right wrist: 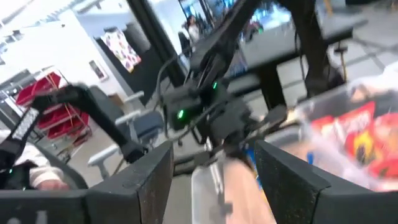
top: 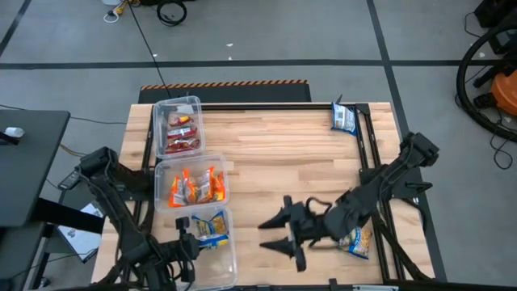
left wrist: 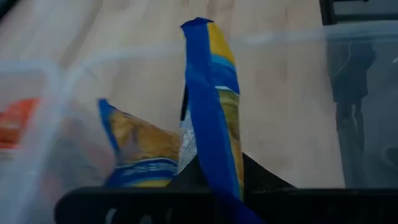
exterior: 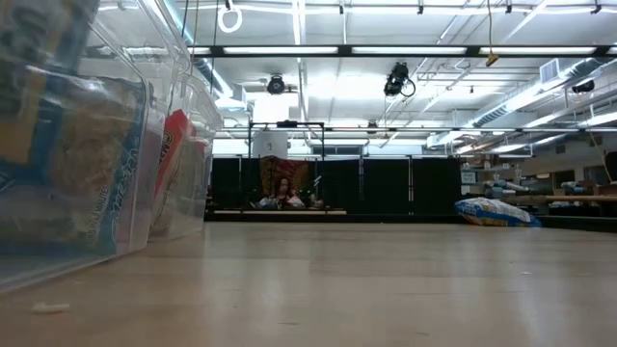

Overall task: Sort Maruchan noodles
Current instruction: Put the blue noodle pack into the bottom transparent bin

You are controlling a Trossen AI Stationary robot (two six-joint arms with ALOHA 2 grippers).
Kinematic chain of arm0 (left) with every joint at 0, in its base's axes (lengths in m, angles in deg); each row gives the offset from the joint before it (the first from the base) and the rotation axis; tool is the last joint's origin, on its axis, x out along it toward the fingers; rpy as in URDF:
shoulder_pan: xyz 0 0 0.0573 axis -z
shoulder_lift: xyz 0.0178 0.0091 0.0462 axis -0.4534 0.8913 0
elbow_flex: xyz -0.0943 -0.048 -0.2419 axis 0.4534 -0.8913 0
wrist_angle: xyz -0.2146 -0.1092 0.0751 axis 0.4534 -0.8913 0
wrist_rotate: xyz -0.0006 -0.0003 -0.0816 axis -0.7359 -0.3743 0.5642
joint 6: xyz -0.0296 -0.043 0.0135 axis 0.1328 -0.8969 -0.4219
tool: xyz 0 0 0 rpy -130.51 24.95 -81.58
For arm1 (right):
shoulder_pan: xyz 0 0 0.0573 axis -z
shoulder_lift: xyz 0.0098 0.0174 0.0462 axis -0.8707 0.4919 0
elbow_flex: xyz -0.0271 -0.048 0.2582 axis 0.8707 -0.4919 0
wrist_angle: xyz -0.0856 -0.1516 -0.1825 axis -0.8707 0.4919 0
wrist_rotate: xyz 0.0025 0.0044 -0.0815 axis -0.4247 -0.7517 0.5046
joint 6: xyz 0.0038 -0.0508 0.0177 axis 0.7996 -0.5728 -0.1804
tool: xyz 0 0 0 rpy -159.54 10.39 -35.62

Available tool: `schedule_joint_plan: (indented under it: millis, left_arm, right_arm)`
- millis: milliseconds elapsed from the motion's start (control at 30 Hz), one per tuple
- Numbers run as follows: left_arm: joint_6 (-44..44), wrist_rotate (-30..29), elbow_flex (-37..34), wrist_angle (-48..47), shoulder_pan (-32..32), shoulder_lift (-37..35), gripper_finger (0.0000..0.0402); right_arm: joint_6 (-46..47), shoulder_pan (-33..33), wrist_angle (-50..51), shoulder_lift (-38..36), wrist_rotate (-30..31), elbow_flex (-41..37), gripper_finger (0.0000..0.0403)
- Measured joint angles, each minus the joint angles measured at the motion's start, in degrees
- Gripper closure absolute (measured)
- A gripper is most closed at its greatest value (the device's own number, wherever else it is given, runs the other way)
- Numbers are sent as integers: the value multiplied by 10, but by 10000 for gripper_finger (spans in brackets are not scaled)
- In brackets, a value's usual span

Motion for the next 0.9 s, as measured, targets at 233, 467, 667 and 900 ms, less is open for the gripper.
schedule_joint_plan:
  millis: [233,467,667,900]
  left_arm:
    - [15,-33,-73,99,-11,0,393]
    - [-3,-1,-112,99,-31,0,388]
    - [17,45,-114,92,-42,0,337]
    - [16,108,-114,86,-47,-3,282]
  right_arm:
    - [86,-15,0,59,7,0,185]
    - [183,-17,99,83,7,0,186]
    - [305,-17,316,86,-57,0,186]
    - [518,-43,629,80,-162,0,194]
